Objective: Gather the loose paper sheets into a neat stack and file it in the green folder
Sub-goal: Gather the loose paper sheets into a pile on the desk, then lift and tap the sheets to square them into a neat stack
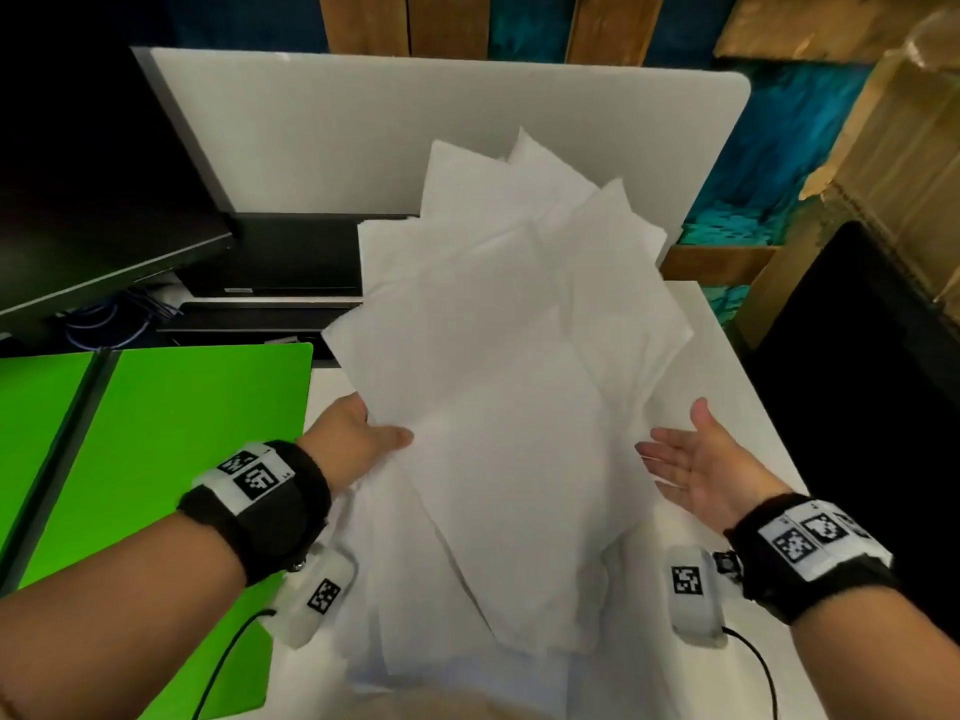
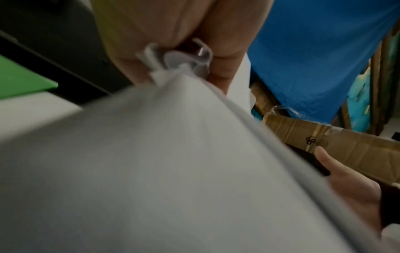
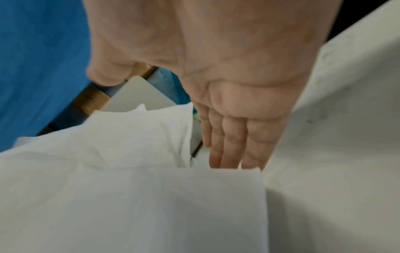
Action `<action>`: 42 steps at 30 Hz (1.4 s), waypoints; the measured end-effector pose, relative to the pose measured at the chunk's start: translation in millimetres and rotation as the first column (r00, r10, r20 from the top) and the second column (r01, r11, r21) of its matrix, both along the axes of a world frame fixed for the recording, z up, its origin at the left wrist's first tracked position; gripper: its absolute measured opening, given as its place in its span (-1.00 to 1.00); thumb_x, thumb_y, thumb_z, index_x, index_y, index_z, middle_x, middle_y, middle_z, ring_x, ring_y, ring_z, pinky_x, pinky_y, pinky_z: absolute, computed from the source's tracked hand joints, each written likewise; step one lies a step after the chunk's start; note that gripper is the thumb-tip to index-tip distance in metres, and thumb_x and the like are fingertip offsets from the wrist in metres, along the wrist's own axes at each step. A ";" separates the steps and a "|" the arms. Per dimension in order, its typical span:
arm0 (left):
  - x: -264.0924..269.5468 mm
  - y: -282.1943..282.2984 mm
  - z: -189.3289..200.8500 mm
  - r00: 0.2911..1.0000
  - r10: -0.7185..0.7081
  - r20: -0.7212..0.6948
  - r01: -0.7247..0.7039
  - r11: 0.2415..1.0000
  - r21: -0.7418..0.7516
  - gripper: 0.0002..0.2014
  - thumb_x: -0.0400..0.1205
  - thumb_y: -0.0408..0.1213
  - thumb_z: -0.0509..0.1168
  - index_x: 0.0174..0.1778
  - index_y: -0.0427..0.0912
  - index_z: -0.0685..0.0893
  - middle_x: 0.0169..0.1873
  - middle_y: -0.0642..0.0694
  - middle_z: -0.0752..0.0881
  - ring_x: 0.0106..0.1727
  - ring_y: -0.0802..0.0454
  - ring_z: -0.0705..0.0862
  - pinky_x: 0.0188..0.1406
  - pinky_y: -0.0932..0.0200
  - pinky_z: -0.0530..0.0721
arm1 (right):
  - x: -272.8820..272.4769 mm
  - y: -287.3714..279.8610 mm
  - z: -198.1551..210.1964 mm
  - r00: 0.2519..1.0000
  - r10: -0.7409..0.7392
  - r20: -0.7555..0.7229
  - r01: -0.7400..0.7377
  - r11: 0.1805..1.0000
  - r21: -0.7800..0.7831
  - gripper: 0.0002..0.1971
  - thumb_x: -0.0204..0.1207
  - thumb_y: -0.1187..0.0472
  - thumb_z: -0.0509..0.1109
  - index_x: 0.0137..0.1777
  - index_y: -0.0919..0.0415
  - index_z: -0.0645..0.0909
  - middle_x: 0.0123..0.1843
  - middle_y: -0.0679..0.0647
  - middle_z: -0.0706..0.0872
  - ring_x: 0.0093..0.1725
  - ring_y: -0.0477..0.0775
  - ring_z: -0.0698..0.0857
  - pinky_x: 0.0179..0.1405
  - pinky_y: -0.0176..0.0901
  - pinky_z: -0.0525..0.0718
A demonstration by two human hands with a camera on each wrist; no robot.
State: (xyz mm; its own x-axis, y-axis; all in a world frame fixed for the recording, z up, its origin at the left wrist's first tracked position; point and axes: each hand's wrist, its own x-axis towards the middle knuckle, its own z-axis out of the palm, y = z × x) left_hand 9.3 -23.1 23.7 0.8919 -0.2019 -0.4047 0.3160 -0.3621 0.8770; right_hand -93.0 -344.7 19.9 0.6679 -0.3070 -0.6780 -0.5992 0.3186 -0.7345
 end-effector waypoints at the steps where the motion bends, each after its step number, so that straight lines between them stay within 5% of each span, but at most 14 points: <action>1: -1.3 3.9 9.7 1.000 -0.017 0.018 0.018 0.999 -0.040 -0.87 0.47 -0.55 0.38 -0.25 -0.23 0.67 -0.54 0.05 0.78 -0.38 0.07 0.75 -0.44 0.40 0.65 | 1.4 -0.2 5.6 0.998 0.030 0.046 -0.030 1.000 0.004 -0.05 0.04 -0.48 0.39 0.31 0.19 0.48 0.15 0.11 0.64 0.11 0.09 0.60 0.16 -0.04 0.47; 3: -4.0 8.8 25.5 0.998 -0.064 0.000 0.063 0.991 -0.122 -0.80 0.37 -0.50 0.48 -0.53 -0.22 0.68 -0.75 0.08 0.68 -0.67 0.25 0.63 -0.69 0.47 0.50 | 5.0 3.4 12.0 0.993 0.075 0.089 -0.070 0.995 -0.065 0.11 -0.48 -0.40 0.63 0.14 0.20 0.56 0.01 0.07 0.69 0.00 0.06 0.65 0.11 -0.08 0.54; 5: -3.7 13.1 28.0 0.986 -0.153 -0.063 0.142 0.978 -0.153 -0.90 0.21 -0.35 0.57 -0.57 -0.19 0.78 -0.63 0.02 0.76 -0.59 0.16 0.71 -0.59 0.37 0.62 | 7.9 13.5 17.5 0.985 0.115 0.125 -0.101 0.989 -0.111 -0.17 -0.15 -0.14 0.74 0.10 0.29 0.60 -0.20 0.07 0.81 -0.17 0.06 0.77 -0.01 -0.20 0.70; 7: -5.7 14.9 24.3 0.978 -0.191 -0.089 0.182 0.978 -0.099 -0.79 0.08 -0.28 0.63 -0.42 -0.18 0.80 -0.47 -0.03 0.83 -0.39 0.03 0.79 -0.30 0.23 0.75 | 9.4 30.8 23.6 0.984 0.110 0.139 -0.093 0.988 -0.123 -0.74 0.38 0.25 0.53 0.01 0.33 0.62 -0.51 0.04 0.79 -0.50 -0.04 0.78 -0.52 -0.36 0.68; 10: -12.7 4.6 24.4 0.968 -0.246 -0.045 0.238 0.962 -0.137 -0.61 0.16 -0.30 0.52 -0.10 0.00 0.71 -0.23 0.09 0.85 -0.11 0.09 0.79 -0.09 0.28 0.76 | 16.3 52.2 27.4 0.989 0.085 0.124 -0.068 0.989 -0.135 -0.86 0.38 0.43 0.49 -0.08 0.34 0.66 -0.41 0.17 0.80 -0.50 0.10 0.77 -0.49 -0.13 0.72; 12: -15.0 -5.2 33.3 0.978 -0.203 0.041 0.207 0.971 -0.123 -0.73 0.37 -0.32 0.46 -0.09 0.09 0.65 -0.05 0.02 0.79 0.05 -0.05 0.73 0.12 0.10 0.71 | 23.0 57.8 32.0 0.989 0.008 0.148 0.027 0.973 -0.231 -0.70 0.28 0.41 0.58 0.01 0.40 0.65 -0.12 0.31 0.79 -0.28 0.21 0.77 -0.19 0.09 0.77; 14: -13.8 -11.4 46.8 0.986 -0.085 0.144 0.106 0.983 -0.149 -0.75 0.55 -0.42 0.34 -0.13 0.10 0.62 -0.03 0.00 0.73 0.08 -0.08 0.69 0.25 -0.01 0.61 | 26.0 64.2 54.0 0.973 -0.060 0.224 0.128 0.943 -0.307 -0.54 0.25 0.32 0.61 0.12 0.40 0.56 -0.04 0.26 0.73 -0.18 0.18 0.72 -0.10 -0.02 0.73; 20: -16.3 -33.0 112.4 0.825 0.173 0.538 0.054 0.923 -0.380 -0.75 0.58 -0.44 0.30 -0.06 0.08 0.61 -0.07 0.14 0.70 -0.08 0.42 0.70 -0.06 0.55 0.60 | 25.0 79.2 134.6 0.718 -0.217 0.661 0.477 0.845 -0.241 -0.62 0.35 0.31 0.55 0.12 0.28 0.50 -0.24 -0.13 0.59 -0.27 -0.26 0.59 -0.39 -0.68 0.56; 24: -14.2 -41.8 128.5 0.785 0.267 0.559 0.047 0.874 -0.484 -0.67 0.44 -0.37 0.37 0.11 -0.07 0.61 -0.01 0.11 0.72 0.01 0.35 0.73 -0.05 0.46 0.64 | 17.9 93.6 148.0 0.570 -0.138 0.810 0.492 0.847 -0.202 -0.55 0.30 0.42 0.56 0.17 0.17 0.54 0.00 -0.10 0.69 -0.03 -0.32 0.69 -0.07 -0.61 0.62; 26: -14.4 -42.8 124.8 0.788 0.295 0.540 0.018 0.866 -0.500 -0.61 0.43 -0.35 0.37 0.19 -0.15 0.58 0.02 0.07 0.72 0.06 0.24 0.73 0.00 0.40 0.66 | 15.0 98.4 145.6 0.581 -0.063 0.811 0.477 0.834 -0.277 -0.55 0.30 0.45 0.55 0.11 0.05 0.54 0.01 -0.17 0.66 -0.01 -0.42 0.67 0.03 -0.58 0.58; 30: -19.0 -42.0 119.2 0.786 0.333 0.522 -0.035 0.866 -0.499 -0.74 0.57 -0.49 0.28 0.12 -0.14 0.59 -0.07 0.13 0.70 -0.11 0.41 0.72 -0.04 0.49 0.66 | 8.5 94.7 136.4 0.616 -0.188 0.765 0.546 0.802 -0.243 -0.65 0.37 0.29 0.55 0.16 0.24 0.63 0.07 0.01 0.74 0.08 -0.04 0.72 -0.12 -0.71 0.57; 36: -25.9 -30.5 136.0 0.764 0.307 0.568 0.054 0.846 -0.530 -0.74 0.41 -0.48 0.42 -0.08 -0.08 0.64 -0.27 0.19 0.79 -0.18 0.40 0.74 -0.16 0.48 0.64 | -4.6 80.9 151.0 0.515 -0.101 0.851 0.545 0.805 -0.235 -0.49 0.33 0.31 0.58 0.29 0.34 0.57 0.18 0.04 0.73 0.11 -0.25 0.71 0.11 -0.60 0.58; 39: -24.1 -37.9 133.4 0.839 0.179 0.514 0.070 0.901 -0.428 -0.69 0.42 -0.49 0.44 0.03 -0.12 0.66 -0.06 0.03 0.79 0.07 0.07 0.74 0.13 0.16 0.67 | -2.7 86.8 143.3 0.589 -0.093 0.803 0.460 0.856 -0.238 -0.53 0.29 0.33 0.60 0.22 0.22 0.61 0.06 -0.04 0.73 -0.01 -0.33 0.71 -0.06 -0.67 0.59; 42: -24.6 -49.5 121.7 0.888 0.139 0.438 0.027 0.935 -0.353 -0.71 0.58 -0.47 0.26 0.18 -0.12 0.61 0.02 -0.04 0.72 0.16 -0.07 0.68 0.21 0.03 0.63 | 3.6 95.0 133.7 0.652 -0.109 0.750 0.439 0.862 -0.256 -0.81 0.37 0.45 0.51 -0.13 0.18 0.65 -0.22 -0.09 0.70 -0.41 -0.45 0.70 -0.36 -0.65 0.61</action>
State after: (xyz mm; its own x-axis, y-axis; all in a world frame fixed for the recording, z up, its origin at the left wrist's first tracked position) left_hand -15.4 -72.6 145.4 0.9722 -0.1963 0.1277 -0.1321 -0.0093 0.9912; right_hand -89.4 -249.8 153.6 0.7201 -0.6736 0.1664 0.2035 -0.0242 -0.9788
